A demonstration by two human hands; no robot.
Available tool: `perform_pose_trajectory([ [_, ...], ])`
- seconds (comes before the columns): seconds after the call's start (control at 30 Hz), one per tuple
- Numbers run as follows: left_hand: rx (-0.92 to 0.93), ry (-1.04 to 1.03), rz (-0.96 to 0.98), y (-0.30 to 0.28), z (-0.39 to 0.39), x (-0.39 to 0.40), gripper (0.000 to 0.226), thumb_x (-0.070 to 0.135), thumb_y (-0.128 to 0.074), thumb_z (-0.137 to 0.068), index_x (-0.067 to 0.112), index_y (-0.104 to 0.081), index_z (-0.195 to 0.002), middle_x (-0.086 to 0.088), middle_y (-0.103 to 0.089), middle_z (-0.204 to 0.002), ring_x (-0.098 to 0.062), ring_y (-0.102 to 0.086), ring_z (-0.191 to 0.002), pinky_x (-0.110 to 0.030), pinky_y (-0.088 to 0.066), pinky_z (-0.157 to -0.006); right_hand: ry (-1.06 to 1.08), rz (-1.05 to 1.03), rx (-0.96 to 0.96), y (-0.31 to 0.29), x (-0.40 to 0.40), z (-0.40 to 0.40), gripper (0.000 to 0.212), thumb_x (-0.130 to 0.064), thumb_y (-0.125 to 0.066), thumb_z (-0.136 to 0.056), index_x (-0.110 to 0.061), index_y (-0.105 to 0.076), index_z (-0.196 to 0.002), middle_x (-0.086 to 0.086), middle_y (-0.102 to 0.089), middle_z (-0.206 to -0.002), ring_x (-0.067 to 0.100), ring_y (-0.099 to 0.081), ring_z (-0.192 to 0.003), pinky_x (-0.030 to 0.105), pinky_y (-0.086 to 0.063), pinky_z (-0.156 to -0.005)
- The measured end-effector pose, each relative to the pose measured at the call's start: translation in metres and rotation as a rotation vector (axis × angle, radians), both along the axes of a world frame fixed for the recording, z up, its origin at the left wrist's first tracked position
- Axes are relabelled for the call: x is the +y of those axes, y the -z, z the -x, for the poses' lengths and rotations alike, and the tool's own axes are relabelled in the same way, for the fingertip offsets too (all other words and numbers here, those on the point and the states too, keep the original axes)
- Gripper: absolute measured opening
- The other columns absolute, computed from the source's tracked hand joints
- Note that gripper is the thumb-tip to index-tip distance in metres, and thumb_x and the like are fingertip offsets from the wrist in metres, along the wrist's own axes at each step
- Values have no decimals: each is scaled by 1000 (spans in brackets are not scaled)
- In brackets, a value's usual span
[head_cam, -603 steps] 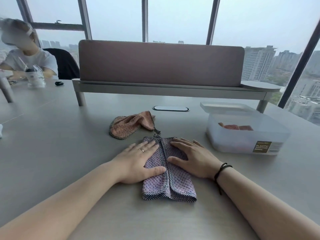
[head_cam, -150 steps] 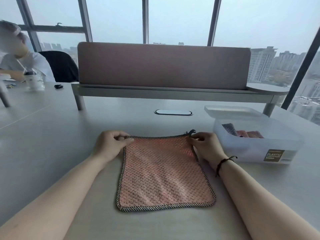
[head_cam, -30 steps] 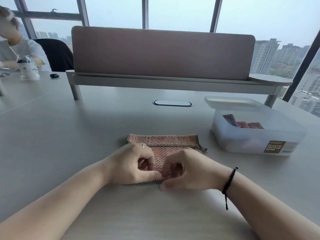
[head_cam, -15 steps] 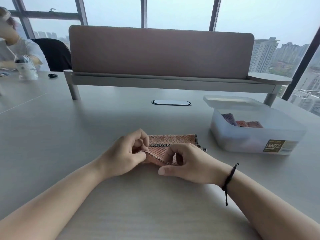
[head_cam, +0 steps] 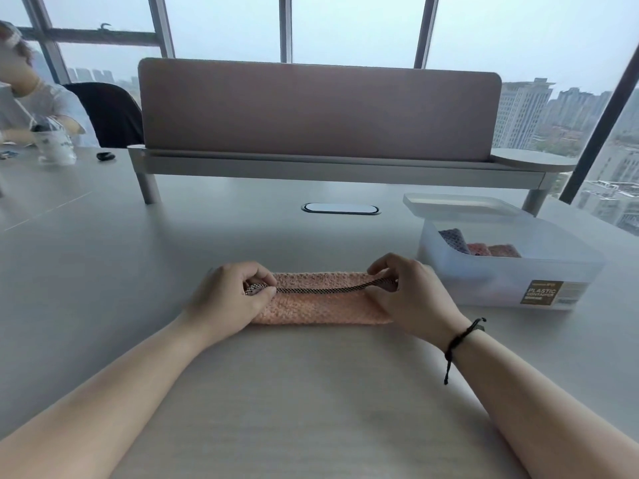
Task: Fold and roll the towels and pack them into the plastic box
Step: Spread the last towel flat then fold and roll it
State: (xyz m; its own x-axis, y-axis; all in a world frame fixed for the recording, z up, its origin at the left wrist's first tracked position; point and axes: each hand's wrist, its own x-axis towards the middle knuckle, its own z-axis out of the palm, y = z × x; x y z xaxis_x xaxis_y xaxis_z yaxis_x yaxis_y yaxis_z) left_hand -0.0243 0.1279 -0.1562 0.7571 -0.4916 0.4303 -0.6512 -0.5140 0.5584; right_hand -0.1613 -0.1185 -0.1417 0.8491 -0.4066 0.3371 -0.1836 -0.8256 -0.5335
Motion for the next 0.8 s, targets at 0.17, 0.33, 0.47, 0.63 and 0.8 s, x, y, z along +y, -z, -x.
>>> perform_pose_trajectory([
  [0.17, -3, 0, -121, 4, -2, 2, 11, 26, -78, -79, 34, -72, -77, 20, -62, -76, 8, -54, -72, -10, -36, -66, -12, 129, 110, 4, -1, -3, 20, -31, -71, -80, -31, -70, -100, -13, -65, -89, 15, -62, -92, 30, -50, -78],
  [0.33, -122, 6, -151, 6, -4, 1, 8, 35, -75, -82, 39, -76, -90, 16, -63, -95, -11, -54, -91, -28, -43, -80, 8, 154, 118, 5, 3, -4, 23, -22, -59, -77, -26, -75, -92, -6, -72, -93, 21, -64, -91, 34, -54, -78],
  [0.47, -151, 21, -195, 6, -3, -1, 25, 51, -59, -80, 40, -77, -93, 15, -65, -99, -17, -54, -96, -33, -45, -88, 55, 119, 101, 1, 2, -3, 17, -21, -61, -75, -21, -76, -82, -5, -73, -80, 20, -66, -80, 31, -55, -70],
  [0.63, -181, 18, -237, 4, -3, 0, 27, 53, -56, -81, 41, -78, -93, 20, -70, -105, -16, -57, -101, -38, -47, -93, 47, 184, 158, 1, 4, -2, 20, -19, -58, -75, -25, -75, -83, -7, -68, -89, 22, -64, -89, 34, -55, -74],
  [0.8, -248, 89, -244, 6, -2, -3, 24, 40, -64, -89, 34, -76, -108, 12, -71, -119, -14, -64, -115, -26, -40, -101, 117, 298, 89, -3, 5, 2, 16, -28, -59, -87, -32, -74, -92, -9, -57, -95, 18, -60, -93, 29, -47, -66],
])
